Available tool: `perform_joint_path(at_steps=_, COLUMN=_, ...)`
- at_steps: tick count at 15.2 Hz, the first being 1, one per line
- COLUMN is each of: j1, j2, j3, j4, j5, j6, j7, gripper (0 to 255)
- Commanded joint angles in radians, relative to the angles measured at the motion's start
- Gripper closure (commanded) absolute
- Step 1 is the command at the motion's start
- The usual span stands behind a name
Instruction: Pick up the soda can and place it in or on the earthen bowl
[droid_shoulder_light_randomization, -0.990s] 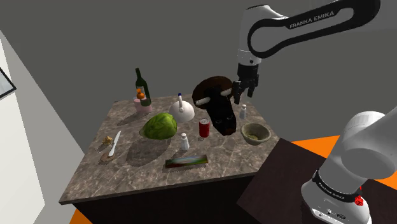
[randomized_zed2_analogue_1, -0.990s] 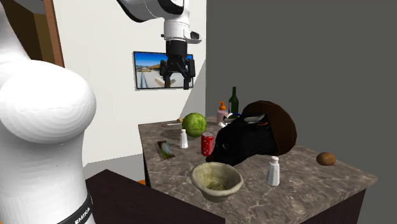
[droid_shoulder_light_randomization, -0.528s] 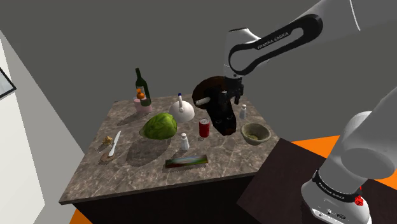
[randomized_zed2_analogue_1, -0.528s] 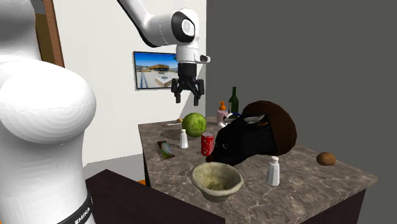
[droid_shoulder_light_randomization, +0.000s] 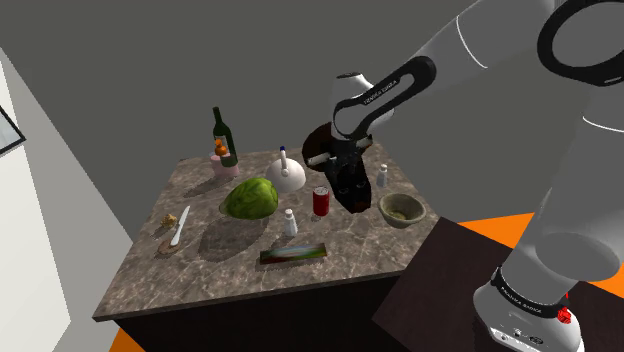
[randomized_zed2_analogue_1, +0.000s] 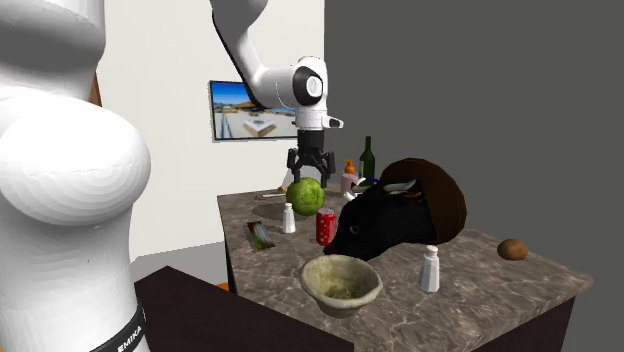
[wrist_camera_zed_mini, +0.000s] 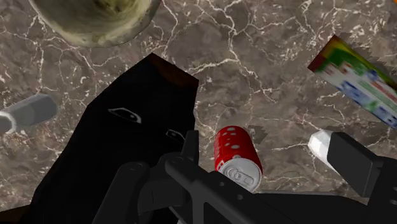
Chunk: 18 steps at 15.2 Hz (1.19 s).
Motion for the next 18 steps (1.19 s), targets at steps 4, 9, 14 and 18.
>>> perform_joint_path(at_steps=4, j1=0.000, j2=0.193, j3=0.001, j4=0.139, j5=-0.004, j6=0.059, j7=-0.011, gripper=0)
perform_joint_path(at_steps=9, j1=-0.001, j2=0.389, j3=0.001, j4=0.311, j5=-0.009, j6=0.089, j7=-0.022, gripper=0)
perform_joint_path(at_steps=14, j1=-0.001, j2=0.466, j3=0.001, j4=0.351, j5=-0.010, j6=0.128, j7=-0.024, gripper=0)
perform_joint_path(at_steps=18, j1=-0.002, j2=0.502, j3=0.002, j4=0.354, j5=-0.011, j6=0.160, j7=-0.024, gripper=0)
